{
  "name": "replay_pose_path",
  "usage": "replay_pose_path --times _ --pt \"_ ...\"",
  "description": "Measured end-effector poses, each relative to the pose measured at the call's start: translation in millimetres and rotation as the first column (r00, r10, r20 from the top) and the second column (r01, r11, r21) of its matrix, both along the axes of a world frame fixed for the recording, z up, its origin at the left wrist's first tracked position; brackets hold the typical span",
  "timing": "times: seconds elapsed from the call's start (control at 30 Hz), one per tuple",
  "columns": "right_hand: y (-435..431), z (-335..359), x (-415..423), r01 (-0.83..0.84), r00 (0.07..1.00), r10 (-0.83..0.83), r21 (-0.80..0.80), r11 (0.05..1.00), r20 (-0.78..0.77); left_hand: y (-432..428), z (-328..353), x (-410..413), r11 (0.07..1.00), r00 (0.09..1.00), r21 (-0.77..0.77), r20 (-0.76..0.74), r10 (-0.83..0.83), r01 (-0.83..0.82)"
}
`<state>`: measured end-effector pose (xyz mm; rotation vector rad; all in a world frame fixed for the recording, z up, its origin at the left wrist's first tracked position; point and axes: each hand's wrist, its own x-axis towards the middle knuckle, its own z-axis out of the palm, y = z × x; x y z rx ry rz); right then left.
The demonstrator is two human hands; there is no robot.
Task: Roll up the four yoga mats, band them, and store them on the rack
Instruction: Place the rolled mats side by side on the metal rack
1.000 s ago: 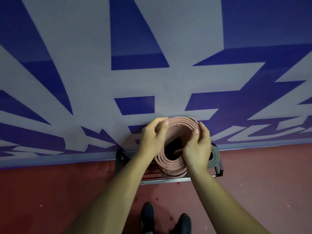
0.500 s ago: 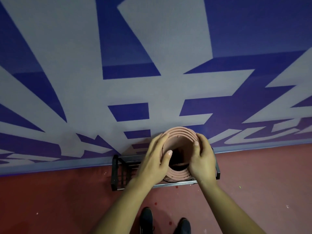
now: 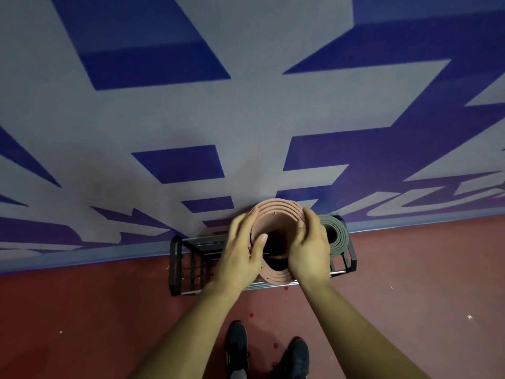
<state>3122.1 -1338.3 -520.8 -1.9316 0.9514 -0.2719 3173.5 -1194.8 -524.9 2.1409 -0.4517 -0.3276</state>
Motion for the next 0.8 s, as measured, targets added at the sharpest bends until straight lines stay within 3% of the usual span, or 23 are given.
replay_pose_path --times 0.2,0.5,0.8 --pt "13.1 7.9 2.5 -0.024 0.999 0.024 -0.021 0.999 0.034 8.9 5.4 1.4 0.998 0.997 -0.018 0.046 0.059 -0.058" --pt "-5.0 7.2 -1.6 -0.075 0.995 0.073 0.039 0.996 0.064 5.5 -2.9 4.5 0.995 0.994 -0.014 -0.035 0.101 -0.102" --pt "-1.5 -8.4 15.7 -0.086 0.996 0.086 0.012 0.996 -0.032 3.9 -15.6 9.9 0.99 0.99 0.03 -0.026 0.138 -0.137"
